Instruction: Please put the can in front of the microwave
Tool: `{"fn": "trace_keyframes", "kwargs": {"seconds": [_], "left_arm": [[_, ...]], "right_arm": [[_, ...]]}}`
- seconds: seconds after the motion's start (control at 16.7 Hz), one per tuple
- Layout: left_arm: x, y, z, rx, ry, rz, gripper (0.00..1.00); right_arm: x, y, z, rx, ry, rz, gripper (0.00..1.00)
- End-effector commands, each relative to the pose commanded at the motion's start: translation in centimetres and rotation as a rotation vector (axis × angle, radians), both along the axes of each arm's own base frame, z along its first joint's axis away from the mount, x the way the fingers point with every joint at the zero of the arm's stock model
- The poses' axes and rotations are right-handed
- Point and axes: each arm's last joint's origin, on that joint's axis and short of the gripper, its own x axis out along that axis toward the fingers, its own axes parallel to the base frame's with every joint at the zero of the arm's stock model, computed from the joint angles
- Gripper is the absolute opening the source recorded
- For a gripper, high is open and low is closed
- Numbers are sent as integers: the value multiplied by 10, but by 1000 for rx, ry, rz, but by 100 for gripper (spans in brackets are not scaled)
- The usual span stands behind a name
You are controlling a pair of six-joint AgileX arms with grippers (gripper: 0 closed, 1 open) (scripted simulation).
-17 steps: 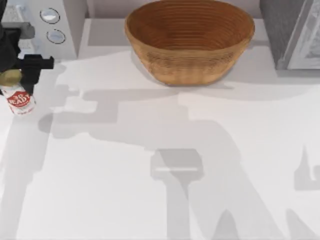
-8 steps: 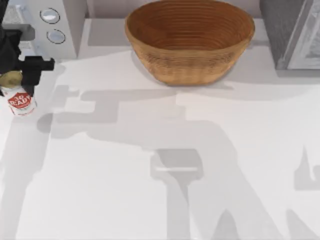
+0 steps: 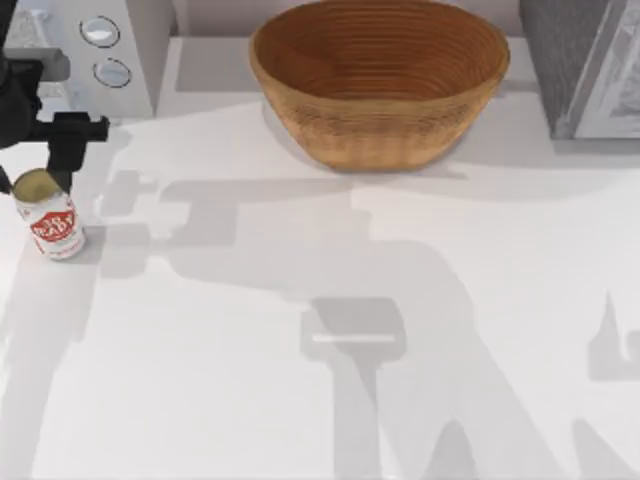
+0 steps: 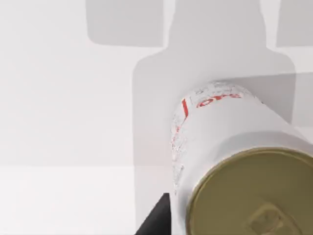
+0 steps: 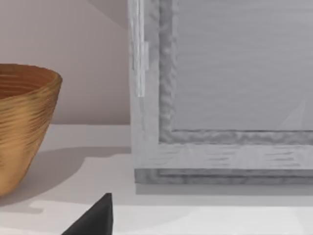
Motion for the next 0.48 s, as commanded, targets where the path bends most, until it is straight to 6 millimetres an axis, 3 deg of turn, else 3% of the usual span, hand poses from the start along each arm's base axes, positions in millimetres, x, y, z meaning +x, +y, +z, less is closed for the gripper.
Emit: {"fn": "trace_keyframes", "kwargs": {"seconds": [0.12, 0.48], "left_arm": [[0, 0, 0, 0, 0, 0, 98], [0, 0, 0, 0, 0, 0, 100]], "right_arm": [[0, 0, 0, 0, 0, 0, 100], [0, 0, 0, 0, 0, 0, 100]]}}
